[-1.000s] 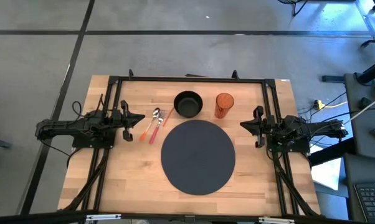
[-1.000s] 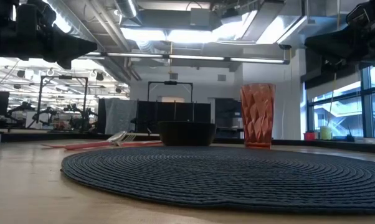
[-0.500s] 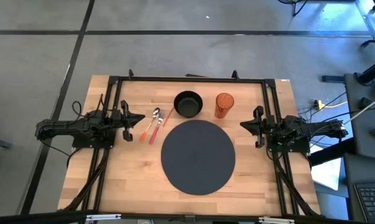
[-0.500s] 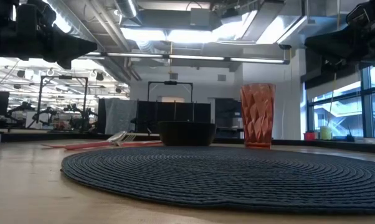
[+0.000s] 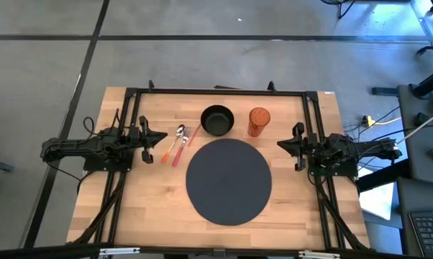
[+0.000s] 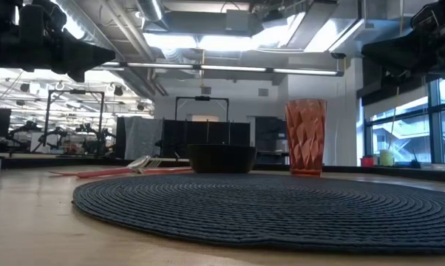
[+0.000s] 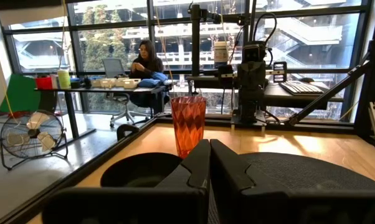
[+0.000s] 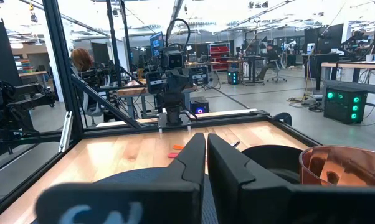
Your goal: Pick & Place Utensil
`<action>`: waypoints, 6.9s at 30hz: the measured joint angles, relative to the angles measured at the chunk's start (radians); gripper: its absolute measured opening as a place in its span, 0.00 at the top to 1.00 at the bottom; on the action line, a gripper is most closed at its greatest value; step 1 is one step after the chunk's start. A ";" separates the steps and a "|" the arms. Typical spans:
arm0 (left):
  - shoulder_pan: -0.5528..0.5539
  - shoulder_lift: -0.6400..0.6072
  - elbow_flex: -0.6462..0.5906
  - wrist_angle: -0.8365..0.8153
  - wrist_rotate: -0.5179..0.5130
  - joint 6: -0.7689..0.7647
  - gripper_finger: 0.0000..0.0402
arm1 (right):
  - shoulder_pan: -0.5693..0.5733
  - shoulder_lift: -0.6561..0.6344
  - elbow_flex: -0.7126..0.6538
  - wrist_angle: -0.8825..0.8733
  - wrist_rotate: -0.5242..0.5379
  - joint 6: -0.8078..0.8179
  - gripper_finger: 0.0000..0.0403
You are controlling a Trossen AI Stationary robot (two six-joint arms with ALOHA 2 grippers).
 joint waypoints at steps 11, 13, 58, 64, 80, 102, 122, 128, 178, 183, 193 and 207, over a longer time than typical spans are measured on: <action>0.000 0.000 0.000 0.000 0.000 0.000 0.99 | 0.000 0.000 0.000 0.000 0.000 0.000 0.95; 0.000 0.000 0.000 0.000 0.000 0.000 0.99 | 0.000 0.000 0.000 0.000 0.000 0.000 0.95; 0.000 0.000 0.000 0.050 -0.005 0.027 0.99 | 0.000 0.000 0.000 0.000 0.000 0.000 0.95; 0.000 0.000 0.000 0.052 -0.005 0.027 0.99 | 0.000 0.000 0.000 0.000 0.000 0.000 0.95; 0.000 0.000 0.000 0.165 -0.004 0.074 0.99 | 0.000 0.000 0.000 0.000 0.000 0.000 0.95; 0.000 0.000 0.000 0.293 -0.032 -0.003 0.99 | 0.000 0.000 0.000 0.010 0.000 -0.031 0.95; 0.001 0.080 0.057 0.236 -0.215 -0.094 0.99 | 0.000 0.000 0.000 -0.034 0.035 -0.028 0.95; 0.001 0.387 0.260 0.165 -0.261 -0.086 0.99 | 0.000 0.000 0.000 -0.033 0.035 -0.022 0.95; 0.201 1.890 1.450 -0.735 0.019 0.184 0.40 | 0.001 0.000 0.000 -0.058 0.024 -0.027 0.95; 0.203 1.892 1.450 -0.735 0.100 0.174 0.37 | 0.001 0.000 0.000 -0.058 0.024 -0.027 0.95; 0.207 1.937 1.450 -0.752 0.167 0.174 0.38 | 0.001 0.001 0.000 -0.058 0.023 -0.027 0.95; 0.210 1.969 1.448 -0.764 0.184 0.175 0.38 | 0.001 0.000 0.000 -0.058 0.024 -0.027 0.95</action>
